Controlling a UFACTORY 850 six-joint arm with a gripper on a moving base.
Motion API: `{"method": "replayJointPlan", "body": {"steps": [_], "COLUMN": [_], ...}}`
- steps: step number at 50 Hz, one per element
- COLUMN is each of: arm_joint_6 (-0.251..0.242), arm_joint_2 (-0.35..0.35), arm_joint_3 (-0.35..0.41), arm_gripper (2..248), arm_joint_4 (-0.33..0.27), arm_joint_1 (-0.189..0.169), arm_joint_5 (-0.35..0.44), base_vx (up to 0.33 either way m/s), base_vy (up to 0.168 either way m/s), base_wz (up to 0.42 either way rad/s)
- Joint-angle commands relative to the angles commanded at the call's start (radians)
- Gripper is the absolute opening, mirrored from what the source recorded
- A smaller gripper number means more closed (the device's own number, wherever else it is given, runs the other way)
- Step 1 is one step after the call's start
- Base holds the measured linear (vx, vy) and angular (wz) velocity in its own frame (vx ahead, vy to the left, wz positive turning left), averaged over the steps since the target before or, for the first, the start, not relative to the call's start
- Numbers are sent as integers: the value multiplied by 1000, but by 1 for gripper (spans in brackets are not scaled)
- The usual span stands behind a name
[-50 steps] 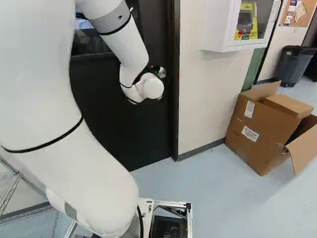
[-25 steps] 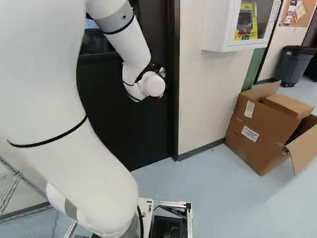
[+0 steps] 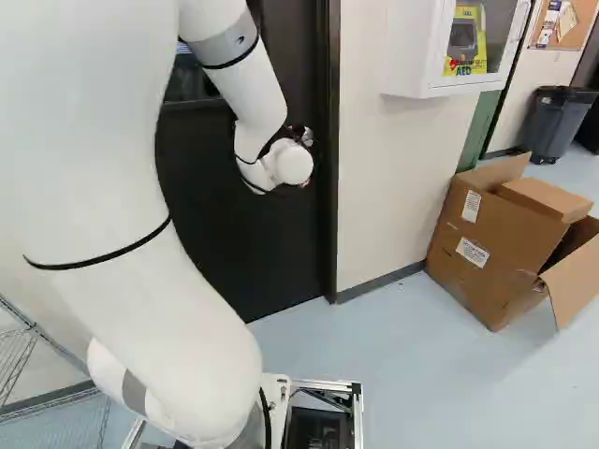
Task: Open the door and move inside
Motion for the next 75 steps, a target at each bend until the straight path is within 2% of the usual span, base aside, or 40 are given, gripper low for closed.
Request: {"method": "replayJointPlan", "body": {"steps": [75], "arm_joint_6": [0], "arm_joint_2": [-205], "arm_joint_3": [-37], "arm_gripper": [247], "arm_joint_4": [0], "arm_joint_1": [5], "arm_joint_5": [0], "base_vx": [0], "base_vy": [0], "base_wz": [0]}}
